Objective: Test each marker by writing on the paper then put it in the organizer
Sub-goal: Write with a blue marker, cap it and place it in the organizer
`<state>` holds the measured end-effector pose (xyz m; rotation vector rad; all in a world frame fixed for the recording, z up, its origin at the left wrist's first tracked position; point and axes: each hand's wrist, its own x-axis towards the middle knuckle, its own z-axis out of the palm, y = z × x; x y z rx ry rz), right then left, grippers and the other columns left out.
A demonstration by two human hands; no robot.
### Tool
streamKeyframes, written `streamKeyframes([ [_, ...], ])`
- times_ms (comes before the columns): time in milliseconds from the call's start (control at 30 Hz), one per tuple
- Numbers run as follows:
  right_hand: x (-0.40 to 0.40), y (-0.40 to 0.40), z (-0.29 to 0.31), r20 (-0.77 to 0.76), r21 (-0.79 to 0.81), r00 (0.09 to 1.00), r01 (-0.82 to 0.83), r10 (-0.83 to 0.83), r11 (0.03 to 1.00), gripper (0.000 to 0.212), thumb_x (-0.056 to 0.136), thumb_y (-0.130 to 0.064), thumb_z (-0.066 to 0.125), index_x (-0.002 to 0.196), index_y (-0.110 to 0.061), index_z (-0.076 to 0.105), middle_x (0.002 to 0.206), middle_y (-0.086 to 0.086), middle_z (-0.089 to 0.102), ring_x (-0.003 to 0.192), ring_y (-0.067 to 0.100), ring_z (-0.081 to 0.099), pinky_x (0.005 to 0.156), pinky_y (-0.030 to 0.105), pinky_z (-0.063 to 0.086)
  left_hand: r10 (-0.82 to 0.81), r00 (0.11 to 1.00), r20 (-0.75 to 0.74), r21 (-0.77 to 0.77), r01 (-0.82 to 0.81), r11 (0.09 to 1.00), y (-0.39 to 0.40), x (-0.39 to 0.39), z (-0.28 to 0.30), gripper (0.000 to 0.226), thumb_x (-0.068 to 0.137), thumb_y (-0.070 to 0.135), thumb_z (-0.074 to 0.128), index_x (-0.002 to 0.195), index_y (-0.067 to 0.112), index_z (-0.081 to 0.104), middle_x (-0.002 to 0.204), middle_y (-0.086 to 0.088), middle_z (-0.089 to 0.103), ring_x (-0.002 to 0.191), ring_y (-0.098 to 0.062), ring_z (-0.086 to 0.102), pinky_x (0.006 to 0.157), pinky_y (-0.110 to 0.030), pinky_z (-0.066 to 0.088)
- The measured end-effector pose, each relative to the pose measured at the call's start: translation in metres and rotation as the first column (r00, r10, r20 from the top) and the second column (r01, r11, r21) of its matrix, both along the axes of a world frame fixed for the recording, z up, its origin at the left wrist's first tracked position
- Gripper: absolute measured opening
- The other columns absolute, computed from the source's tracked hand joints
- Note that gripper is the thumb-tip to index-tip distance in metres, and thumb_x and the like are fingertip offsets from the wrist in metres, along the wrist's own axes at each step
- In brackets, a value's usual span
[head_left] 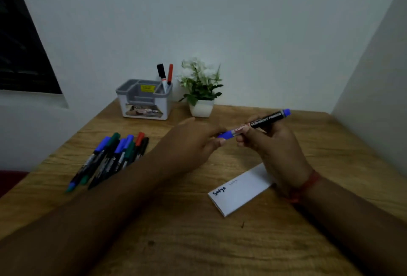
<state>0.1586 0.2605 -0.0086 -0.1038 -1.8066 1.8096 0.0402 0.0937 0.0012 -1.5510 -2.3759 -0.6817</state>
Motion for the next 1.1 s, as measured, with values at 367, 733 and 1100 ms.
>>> streamKeyframes([
  [367, 0.000, 0.006, -0.010, 0.084, -0.206, 0.988, -0.111, 0.131, 0.972, 0.006, 0.087, 0.000, 0.070, 0.092, -0.001, 0.067, 0.080, 0.013, 0.071, 0.072, 0.021, 0.070, 0.067, 0.029, 0.058, -0.044, 0.975, 0.219, -0.001, 0.046, 0.999, 0.010, -0.002, -0.020, 0.016, 0.099, 0.043, 0.047, 0.104, 0.037, 0.061, 0.085, 0.016, 0.061, 0.078, 0.000, 0.056, 0.068, -0.032, 0.048],
  [733, -0.007, 0.000, -0.015, 0.119, -0.188, 0.990, -0.047, 0.070, 0.981, 0.014, 0.093, -0.011, 0.067, 0.088, 0.002, 0.070, 0.070, 0.011, 0.071, 0.065, 0.018, 0.069, 0.061, 0.026, 0.057, 0.050, 0.991, 0.124, -0.100, -0.037, 0.994, 0.013, 0.002, -0.020, 0.035, 0.099, 0.054, 0.022, 0.077, 0.042, 0.046, 0.069, 0.013, 0.053, 0.068, -0.003, 0.051, 0.062, -0.035, 0.044],
  [1100, 0.005, 0.042, 0.004, 0.029, -0.251, 0.996, 0.091, -0.086, 0.964, 0.008, 0.098, -0.010, 0.059, 0.100, -0.003, 0.061, 0.077, 0.005, 0.067, 0.067, 0.016, 0.064, 0.061, 0.026, 0.057, 0.136, 0.987, 0.090, -0.306, -0.103, 0.947, 0.006, -0.010, -0.020, 0.026, 0.096, 0.053, 0.044, 0.108, 0.036, 0.060, 0.096, 0.017, 0.061, 0.086, -0.001, 0.054, 0.076, -0.031, 0.050],
])
